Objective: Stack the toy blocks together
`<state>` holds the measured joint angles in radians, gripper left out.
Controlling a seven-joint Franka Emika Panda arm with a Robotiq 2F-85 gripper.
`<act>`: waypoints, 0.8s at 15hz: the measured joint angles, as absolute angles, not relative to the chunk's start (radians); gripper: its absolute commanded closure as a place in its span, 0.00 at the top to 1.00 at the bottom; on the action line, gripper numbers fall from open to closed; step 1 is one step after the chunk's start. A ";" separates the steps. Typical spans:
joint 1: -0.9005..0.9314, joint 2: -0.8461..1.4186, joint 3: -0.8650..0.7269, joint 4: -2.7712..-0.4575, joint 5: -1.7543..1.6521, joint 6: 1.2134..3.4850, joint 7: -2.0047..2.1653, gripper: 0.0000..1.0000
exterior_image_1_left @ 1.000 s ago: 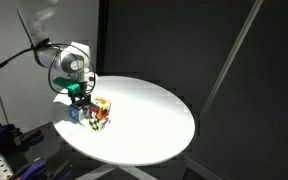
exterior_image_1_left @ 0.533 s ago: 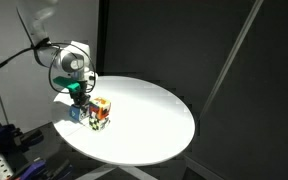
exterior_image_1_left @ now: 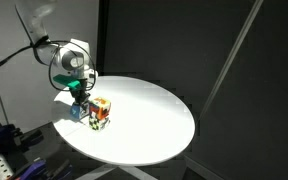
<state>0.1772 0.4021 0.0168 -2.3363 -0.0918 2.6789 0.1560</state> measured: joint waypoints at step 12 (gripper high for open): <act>0.181 0.283 0.032 -2.342 -0.092 2.587 0.152 0.07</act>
<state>0.1814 0.2826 0.0321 -2.3423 -0.0918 2.5869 0.1522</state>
